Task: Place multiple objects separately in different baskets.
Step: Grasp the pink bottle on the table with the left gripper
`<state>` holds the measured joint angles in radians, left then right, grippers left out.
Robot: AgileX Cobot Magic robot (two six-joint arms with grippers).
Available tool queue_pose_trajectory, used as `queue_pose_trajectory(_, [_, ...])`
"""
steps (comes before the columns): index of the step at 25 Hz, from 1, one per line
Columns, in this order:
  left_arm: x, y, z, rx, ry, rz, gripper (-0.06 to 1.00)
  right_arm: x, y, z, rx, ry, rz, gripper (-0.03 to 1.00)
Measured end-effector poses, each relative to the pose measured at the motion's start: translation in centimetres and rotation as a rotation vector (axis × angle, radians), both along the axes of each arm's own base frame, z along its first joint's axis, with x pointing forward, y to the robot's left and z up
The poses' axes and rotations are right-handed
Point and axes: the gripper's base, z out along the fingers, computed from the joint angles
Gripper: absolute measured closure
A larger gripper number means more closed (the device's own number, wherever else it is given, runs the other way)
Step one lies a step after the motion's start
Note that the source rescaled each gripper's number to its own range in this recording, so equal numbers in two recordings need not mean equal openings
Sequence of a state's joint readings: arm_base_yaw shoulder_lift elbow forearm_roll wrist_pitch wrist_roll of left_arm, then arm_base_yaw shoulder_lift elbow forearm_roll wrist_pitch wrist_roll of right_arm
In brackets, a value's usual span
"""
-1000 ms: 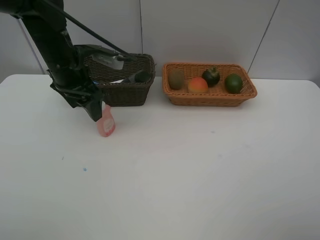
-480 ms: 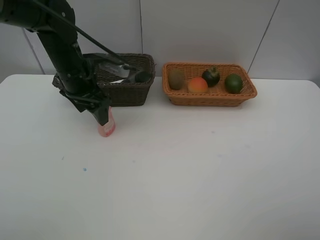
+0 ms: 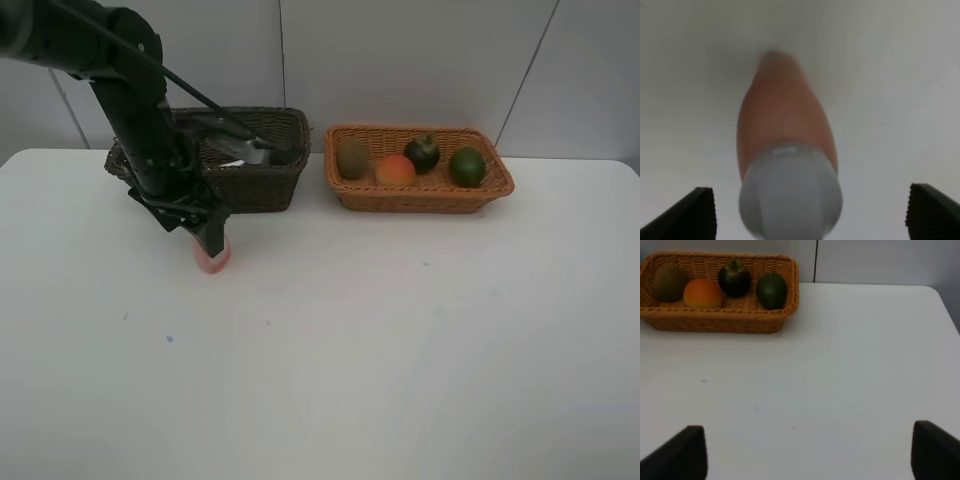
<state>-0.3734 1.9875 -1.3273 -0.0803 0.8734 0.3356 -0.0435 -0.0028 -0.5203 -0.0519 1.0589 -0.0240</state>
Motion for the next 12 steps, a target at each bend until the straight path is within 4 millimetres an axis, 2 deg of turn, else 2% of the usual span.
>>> queue_pose_trajectory(2, [0.08,-0.04,-0.56,0.003,0.010,0.003,-0.05,0.00,0.00,0.00,0.000,0.000,0.000,-0.02])
queue_pose_trajectory(12, [0.53,-0.21,-0.53,-0.012,-0.029,0.007,-0.05,0.00,0.00,0.00,0.000,0.000,0.000,-0.02])
